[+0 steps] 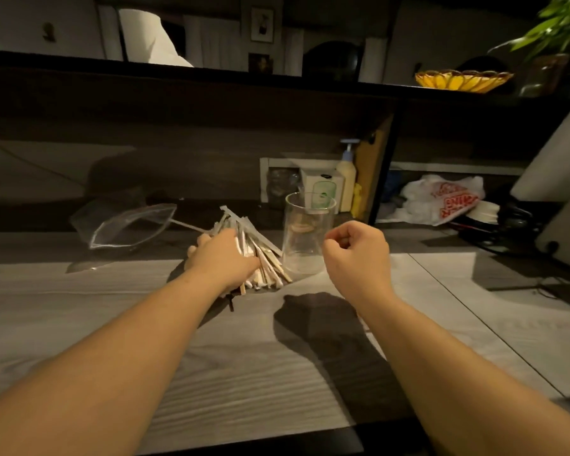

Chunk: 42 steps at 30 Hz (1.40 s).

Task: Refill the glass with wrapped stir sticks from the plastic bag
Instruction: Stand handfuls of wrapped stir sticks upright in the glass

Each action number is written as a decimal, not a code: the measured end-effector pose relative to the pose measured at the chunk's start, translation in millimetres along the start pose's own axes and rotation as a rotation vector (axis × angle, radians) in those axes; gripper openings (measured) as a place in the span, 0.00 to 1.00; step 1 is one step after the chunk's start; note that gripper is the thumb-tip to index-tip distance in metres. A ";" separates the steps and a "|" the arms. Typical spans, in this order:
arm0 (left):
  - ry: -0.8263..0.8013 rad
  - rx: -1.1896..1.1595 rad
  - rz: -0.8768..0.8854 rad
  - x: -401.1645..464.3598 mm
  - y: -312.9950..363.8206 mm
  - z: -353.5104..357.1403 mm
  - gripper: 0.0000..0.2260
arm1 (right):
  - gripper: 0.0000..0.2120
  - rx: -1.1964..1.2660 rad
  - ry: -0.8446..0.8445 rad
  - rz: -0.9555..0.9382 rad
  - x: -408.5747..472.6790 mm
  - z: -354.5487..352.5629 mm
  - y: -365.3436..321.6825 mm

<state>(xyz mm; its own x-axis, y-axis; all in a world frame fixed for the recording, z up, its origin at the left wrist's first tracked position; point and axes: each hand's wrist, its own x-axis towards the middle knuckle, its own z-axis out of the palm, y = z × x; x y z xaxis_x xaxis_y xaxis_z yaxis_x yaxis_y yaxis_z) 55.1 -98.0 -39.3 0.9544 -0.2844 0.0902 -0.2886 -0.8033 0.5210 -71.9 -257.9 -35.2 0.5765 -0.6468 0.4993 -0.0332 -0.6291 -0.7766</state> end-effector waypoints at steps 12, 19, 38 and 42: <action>-0.124 -0.101 0.076 -6.9 17.4 -3.5 0.16 | 0.07 -0.429 -0.296 0.367 38.0 -0.7 26.3; 0.268 -0.294 0.017 0.8 -3.3 7.5 0.12 | 0.07 -0.327 -0.253 0.325 45.8 2.9 40.7; 0.263 -0.549 -0.076 3.6 -8.1 -6.8 0.09 | 0.05 0.119 -0.037 0.208 44.9 -4.4 19.0; 0.290 -0.640 0.051 -4.5 0.3 -17.5 0.07 | 0.09 0.304 -0.011 0.101 37.8 -6.2 3.9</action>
<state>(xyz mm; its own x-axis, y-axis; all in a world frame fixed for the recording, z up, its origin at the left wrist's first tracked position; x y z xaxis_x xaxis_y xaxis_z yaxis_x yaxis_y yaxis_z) 52.1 -87.8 -24.6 0.9484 -0.0912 0.3036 -0.3169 -0.3017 0.8992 -55.3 -287.4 -17.0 0.5918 -0.6936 0.4107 0.1537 -0.4031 -0.9022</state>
